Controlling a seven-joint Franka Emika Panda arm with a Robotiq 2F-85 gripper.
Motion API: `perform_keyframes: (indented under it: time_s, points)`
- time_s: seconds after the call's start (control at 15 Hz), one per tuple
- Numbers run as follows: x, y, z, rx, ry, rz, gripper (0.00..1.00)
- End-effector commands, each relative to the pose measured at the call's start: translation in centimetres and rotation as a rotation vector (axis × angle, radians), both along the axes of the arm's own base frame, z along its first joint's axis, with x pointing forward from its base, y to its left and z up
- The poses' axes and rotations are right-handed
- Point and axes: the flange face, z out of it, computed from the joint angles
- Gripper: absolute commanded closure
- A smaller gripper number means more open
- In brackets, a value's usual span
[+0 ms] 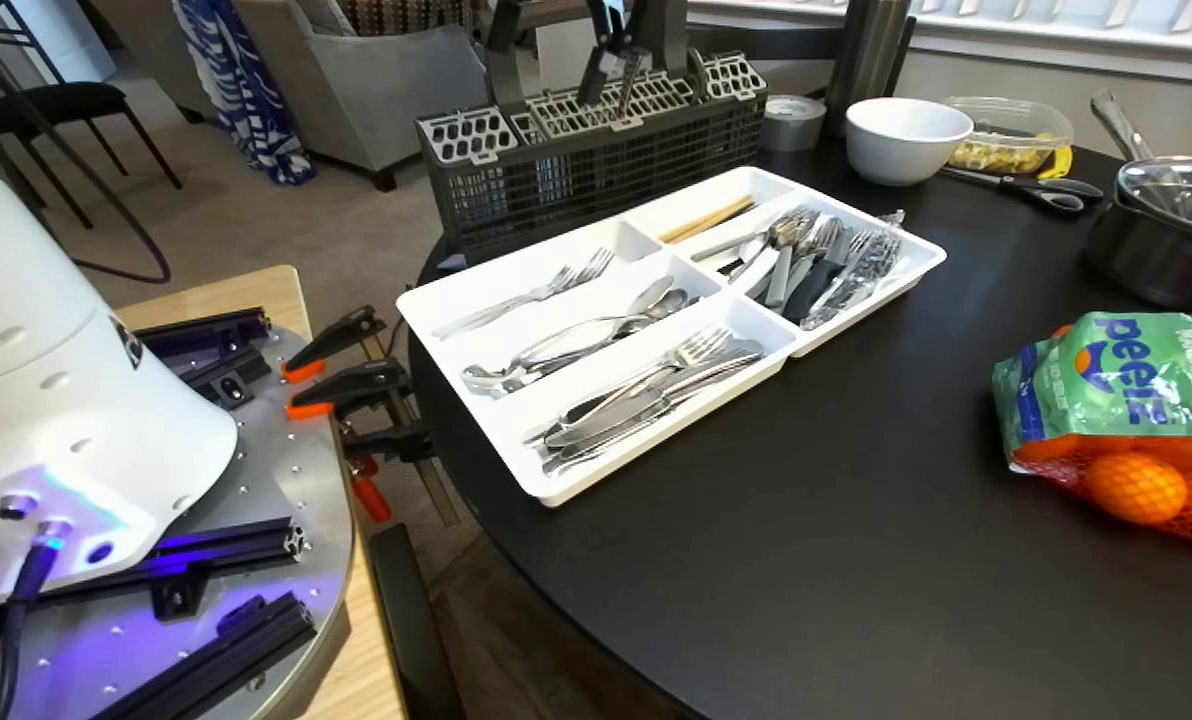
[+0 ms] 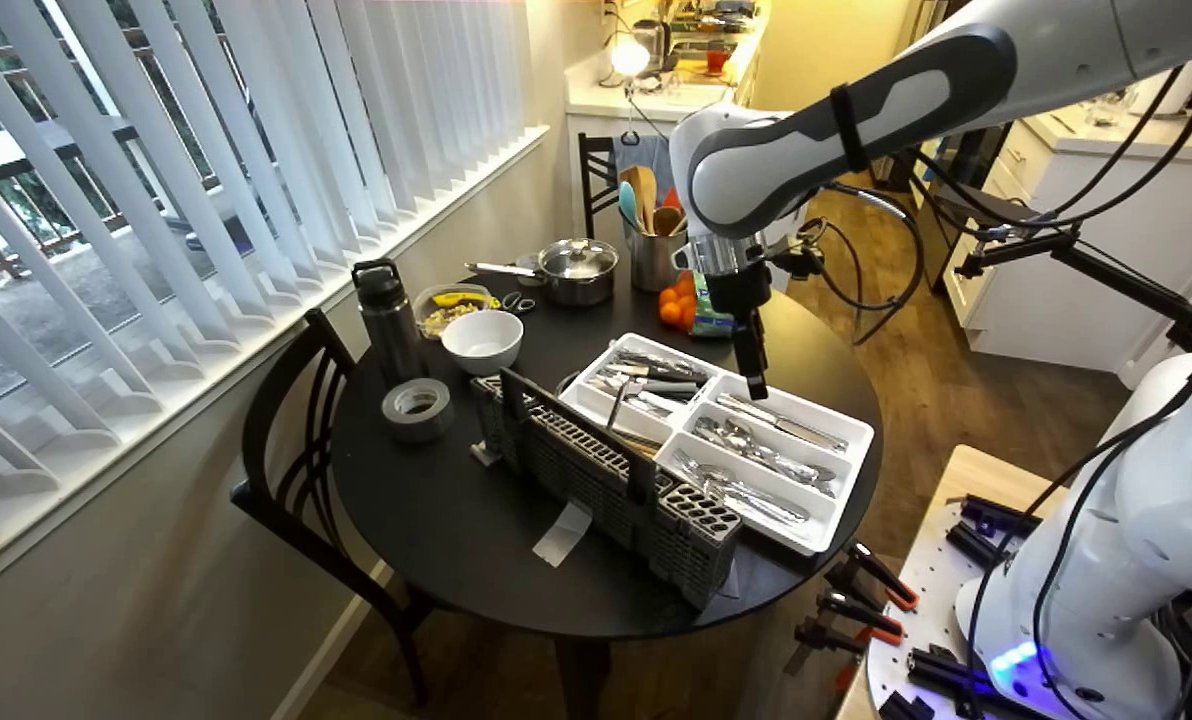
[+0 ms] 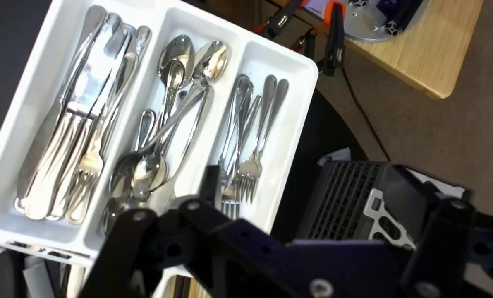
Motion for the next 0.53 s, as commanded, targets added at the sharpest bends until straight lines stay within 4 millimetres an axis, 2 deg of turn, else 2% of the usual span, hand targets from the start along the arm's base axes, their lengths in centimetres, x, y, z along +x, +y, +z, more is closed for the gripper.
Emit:
perform_keyframes:
  time_s: [0.0,0.2,0.47]
  points:
    - [-1.9,1.5,1.1,-0.012,-0.095,0.172,0.0]
    - [-1.9,2.6,1.7,-0.045,-0.15,0.306,0.0]
    - [-1.3,5.4,2.4,-0.103,-0.222,0.473,0.0]
